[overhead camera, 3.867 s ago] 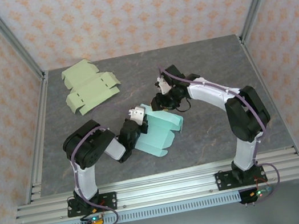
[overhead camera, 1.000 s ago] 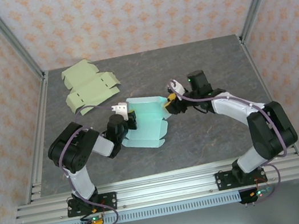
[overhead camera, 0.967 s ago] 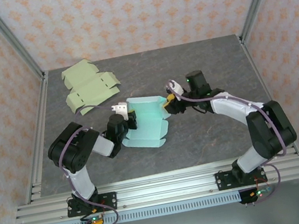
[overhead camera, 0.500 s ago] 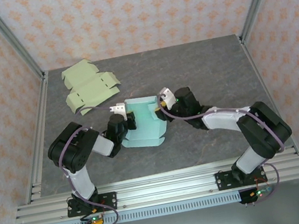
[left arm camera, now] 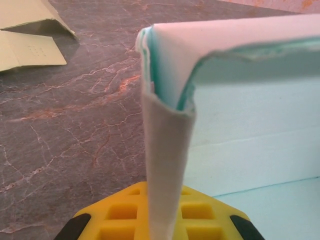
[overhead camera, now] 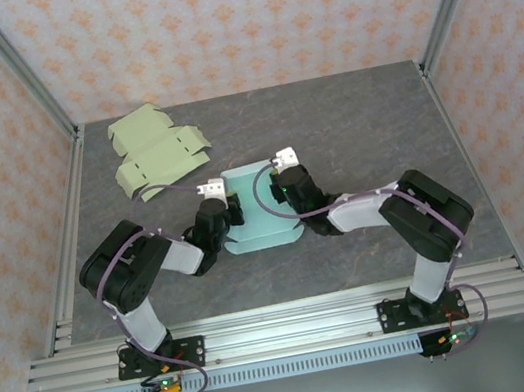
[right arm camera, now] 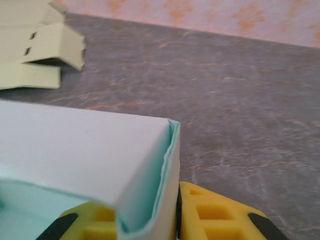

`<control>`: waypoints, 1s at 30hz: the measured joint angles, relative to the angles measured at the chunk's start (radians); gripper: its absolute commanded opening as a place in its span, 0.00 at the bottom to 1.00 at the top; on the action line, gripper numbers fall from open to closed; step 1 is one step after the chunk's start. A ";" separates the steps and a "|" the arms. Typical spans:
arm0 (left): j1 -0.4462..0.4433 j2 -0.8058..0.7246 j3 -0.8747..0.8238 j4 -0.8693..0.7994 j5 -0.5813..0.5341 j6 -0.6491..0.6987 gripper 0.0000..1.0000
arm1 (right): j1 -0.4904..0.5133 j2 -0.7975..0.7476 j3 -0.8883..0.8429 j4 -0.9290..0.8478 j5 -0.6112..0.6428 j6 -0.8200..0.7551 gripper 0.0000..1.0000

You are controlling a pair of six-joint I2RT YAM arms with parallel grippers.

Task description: Fold the paper box

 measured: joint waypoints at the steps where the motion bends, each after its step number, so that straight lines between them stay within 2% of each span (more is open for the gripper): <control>1: -0.002 -0.003 0.005 -0.006 -0.007 -0.003 0.00 | 0.012 0.011 0.013 -0.006 0.048 0.014 0.16; 4: -0.011 -0.019 0.016 -0.037 -0.034 -0.013 0.00 | 0.050 0.033 0.051 -0.035 0.183 0.063 0.15; 8: -0.039 -0.043 0.024 -0.068 -0.069 -0.018 0.00 | 0.073 0.045 0.088 -0.118 0.315 0.135 0.06; 12: -0.048 -0.056 0.043 -0.115 -0.083 -0.021 0.00 | 0.082 0.050 0.106 -0.194 0.364 0.230 0.05; 15: -0.052 -0.062 0.053 -0.154 -0.092 -0.021 0.00 | 0.079 0.050 0.091 -0.186 0.338 0.259 0.05; 17: -0.052 -0.066 0.055 -0.183 -0.103 -0.023 0.00 | 0.072 0.050 0.086 -0.185 0.294 0.262 0.13; 18: -0.052 -0.070 0.056 -0.201 -0.110 -0.030 0.00 | 0.067 0.051 0.086 -0.185 0.264 0.262 0.31; 20: -0.052 -0.080 0.056 -0.227 -0.121 -0.044 0.00 | 0.058 0.050 0.086 -0.175 0.225 0.273 0.46; 25: -0.052 -0.100 0.060 -0.272 -0.156 -0.066 0.00 | 0.015 0.027 0.057 -0.134 0.115 0.277 0.46; 30: -0.060 -0.125 0.079 -0.308 -0.164 -0.067 0.00 | -0.040 -0.111 -0.047 -0.101 -0.084 0.255 0.58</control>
